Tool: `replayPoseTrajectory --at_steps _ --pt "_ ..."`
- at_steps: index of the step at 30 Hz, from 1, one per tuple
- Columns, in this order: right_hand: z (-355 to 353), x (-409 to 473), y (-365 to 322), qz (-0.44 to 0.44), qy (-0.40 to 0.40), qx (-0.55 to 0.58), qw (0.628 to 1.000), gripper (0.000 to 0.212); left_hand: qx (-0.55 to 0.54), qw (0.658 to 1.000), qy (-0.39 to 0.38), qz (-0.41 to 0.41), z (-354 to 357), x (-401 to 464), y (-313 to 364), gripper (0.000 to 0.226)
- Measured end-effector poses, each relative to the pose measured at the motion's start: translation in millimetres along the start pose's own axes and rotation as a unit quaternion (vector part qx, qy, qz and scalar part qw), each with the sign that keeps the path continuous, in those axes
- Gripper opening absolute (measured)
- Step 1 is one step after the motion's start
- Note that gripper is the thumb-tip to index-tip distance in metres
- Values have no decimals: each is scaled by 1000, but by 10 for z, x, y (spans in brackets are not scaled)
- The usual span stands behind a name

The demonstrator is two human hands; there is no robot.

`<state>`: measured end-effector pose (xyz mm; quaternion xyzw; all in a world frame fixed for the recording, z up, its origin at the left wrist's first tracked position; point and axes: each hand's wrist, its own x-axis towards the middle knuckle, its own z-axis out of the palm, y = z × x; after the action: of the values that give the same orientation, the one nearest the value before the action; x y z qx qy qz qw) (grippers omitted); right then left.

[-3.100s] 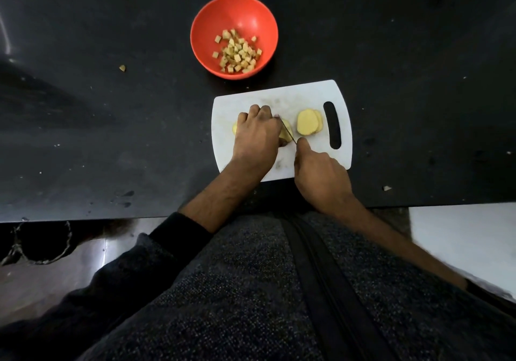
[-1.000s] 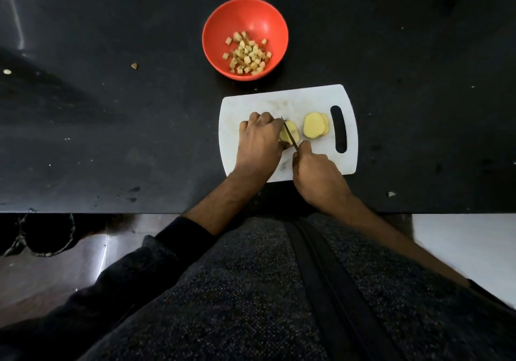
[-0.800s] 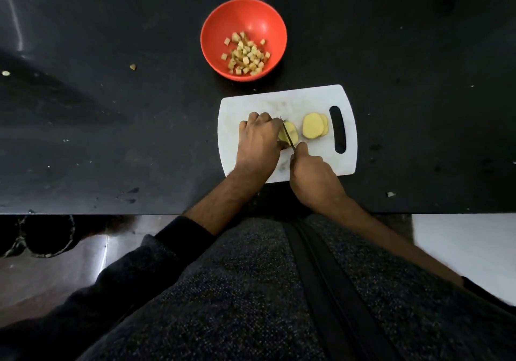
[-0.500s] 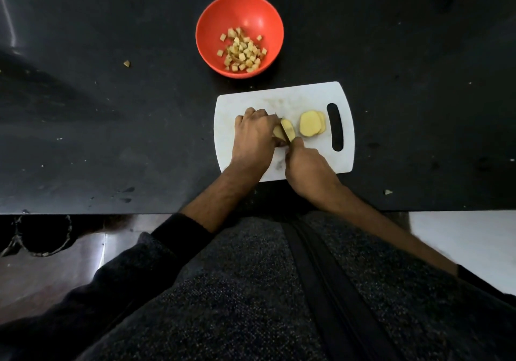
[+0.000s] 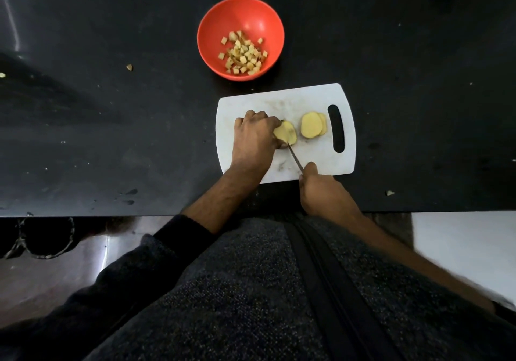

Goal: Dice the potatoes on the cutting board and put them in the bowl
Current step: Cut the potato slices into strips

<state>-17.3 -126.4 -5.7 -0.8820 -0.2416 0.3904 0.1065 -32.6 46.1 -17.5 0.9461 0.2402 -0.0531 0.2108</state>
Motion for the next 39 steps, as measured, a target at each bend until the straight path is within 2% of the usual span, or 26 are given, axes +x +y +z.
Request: replayPoseTrajectory --at_steps 5,11,21,28,39 --pt "-19 -30 1 -61 93 25 993 18 -20 1000 -9 -3 -32 0 -37 43" --pt "-108 141 -112 -93 152 -25 984 20 -38 999 -13 -8 -64 7 -59 46" --pt "-31 52 -31 -83 113 -5 990 20 -43 999 14 -3 3 -77 -75 49" --pt "-45 204 -165 -80 125 -3 989 17 16 998 60 -5 18 -107 -46 29" --pt "-31 227 -235 -64 75 13 995 8 33 999 32 5 44 -33 -66 5"
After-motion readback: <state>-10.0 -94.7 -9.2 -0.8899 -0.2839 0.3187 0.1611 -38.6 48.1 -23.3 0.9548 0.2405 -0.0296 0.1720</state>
